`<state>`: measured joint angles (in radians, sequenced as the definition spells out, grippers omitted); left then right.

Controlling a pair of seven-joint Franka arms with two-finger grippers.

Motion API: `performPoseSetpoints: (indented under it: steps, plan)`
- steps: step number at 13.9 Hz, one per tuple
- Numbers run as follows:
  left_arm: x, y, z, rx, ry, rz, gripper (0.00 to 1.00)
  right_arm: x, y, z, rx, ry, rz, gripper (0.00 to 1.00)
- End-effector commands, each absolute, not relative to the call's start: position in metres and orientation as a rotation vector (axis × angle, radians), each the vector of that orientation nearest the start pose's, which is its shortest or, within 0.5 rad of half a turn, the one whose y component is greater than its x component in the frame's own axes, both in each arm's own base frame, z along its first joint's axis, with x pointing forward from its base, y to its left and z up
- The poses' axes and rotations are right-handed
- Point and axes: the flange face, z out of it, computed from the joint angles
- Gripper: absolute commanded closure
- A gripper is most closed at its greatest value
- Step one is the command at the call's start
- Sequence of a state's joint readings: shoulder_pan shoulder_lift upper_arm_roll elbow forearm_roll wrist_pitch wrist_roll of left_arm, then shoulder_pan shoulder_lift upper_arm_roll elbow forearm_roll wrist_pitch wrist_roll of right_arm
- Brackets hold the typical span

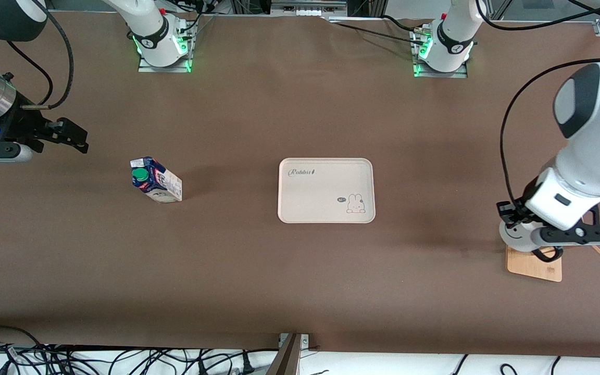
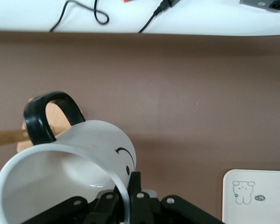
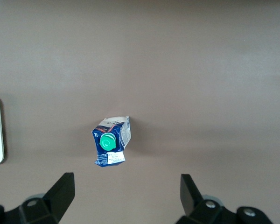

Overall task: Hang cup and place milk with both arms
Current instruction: 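Hook the mug handle onto a stand peg with the left gripper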

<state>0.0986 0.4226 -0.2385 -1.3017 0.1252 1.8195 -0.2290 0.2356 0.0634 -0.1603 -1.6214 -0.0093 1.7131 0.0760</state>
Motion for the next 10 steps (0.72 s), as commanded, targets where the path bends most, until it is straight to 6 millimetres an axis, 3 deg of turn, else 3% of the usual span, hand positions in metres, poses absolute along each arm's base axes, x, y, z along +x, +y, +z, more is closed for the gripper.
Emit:
performPoseSetpoints:
  steps: [1, 3, 5, 10]
  plan:
    - [0.686, -0.02, 0.521, -3.183, -0.222, -0.13, 1.0, 0.585, 0.047, 0.582, -3.16, 0.014, -0.06, 0.0]
    - [0.687, -0.012, 0.521, -3.18, -0.236, -0.129, 1.0, 0.585, 0.049, 0.582, -3.16, 0.012, -0.06, 0.0]
    - [0.687, 0.014, 0.52, -3.216, -0.298, -0.124, 1.0, 0.585, 0.049, 0.582, -3.16, 0.012, -0.06, 0.0]
    - [0.685, 0.068, 0.517, -3.279, -0.193, -0.138, 1.0, 0.585, 0.05, 0.582, -3.161, 0.006, -0.06, 0.0]
